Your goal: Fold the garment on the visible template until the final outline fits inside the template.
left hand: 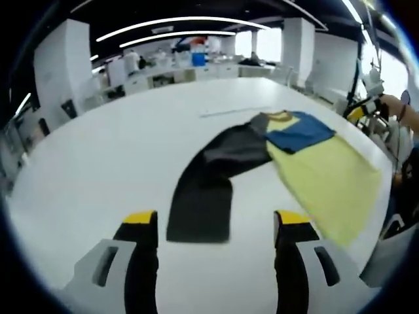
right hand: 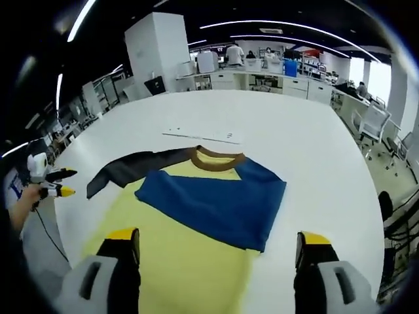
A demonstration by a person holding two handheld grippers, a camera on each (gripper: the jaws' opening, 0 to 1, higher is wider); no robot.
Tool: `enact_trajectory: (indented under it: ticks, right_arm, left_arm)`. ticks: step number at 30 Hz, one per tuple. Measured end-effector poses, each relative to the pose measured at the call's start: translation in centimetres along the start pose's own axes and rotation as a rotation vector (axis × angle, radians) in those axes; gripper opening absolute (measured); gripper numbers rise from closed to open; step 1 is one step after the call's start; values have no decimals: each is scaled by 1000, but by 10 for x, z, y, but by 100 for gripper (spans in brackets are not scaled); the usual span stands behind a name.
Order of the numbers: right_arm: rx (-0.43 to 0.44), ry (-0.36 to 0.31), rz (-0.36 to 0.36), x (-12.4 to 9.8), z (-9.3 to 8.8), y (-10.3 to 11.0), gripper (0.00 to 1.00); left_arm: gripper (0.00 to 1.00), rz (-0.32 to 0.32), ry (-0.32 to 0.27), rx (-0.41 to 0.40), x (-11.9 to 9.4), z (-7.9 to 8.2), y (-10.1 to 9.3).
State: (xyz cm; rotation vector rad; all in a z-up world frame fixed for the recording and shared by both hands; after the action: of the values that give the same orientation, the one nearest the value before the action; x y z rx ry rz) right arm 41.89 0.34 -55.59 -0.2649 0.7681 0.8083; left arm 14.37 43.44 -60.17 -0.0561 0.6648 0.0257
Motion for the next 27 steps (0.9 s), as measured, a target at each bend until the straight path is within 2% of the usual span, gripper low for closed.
enact_trajectory:
  ticks: [4, 10, 14, 17, 27]
  right_arm:
    - [-31, -26, 26, -10, 2, 8, 99]
    - [-107, -48, 53, -22, 3, 22, 99]
    - [-103, -60, 110, -27, 1, 31, 99]
    - [-97, -65, 130, -31, -3, 37, 99]
    - [-106, -48, 127, -38, -24, 44, 98]
  left_arm:
    - [60, 28, 20, -9, 4, -9, 9]
    - [47, 67, 28, -68, 13, -26, 22]
    - [43, 95, 31, -107, 19, -35, 31]
    - [39, 87, 54, -150, 23, -40, 36]
    - [33, 80, 72, -130, 34, -42, 41]
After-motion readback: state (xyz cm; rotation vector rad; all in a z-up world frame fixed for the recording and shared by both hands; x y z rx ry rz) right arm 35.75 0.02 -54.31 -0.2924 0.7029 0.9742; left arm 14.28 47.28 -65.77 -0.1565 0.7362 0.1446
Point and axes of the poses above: the point that each gripper's makers call its tool centre point, and the gripper's own axes: x roughly forward along the fingers, y roughly to its left, z roughly out of its top, the point moved 10 cm from there along -x, roughly backward along the fingers, and after that the axes turned 5 degrees about -z, right-handed, at the moved point
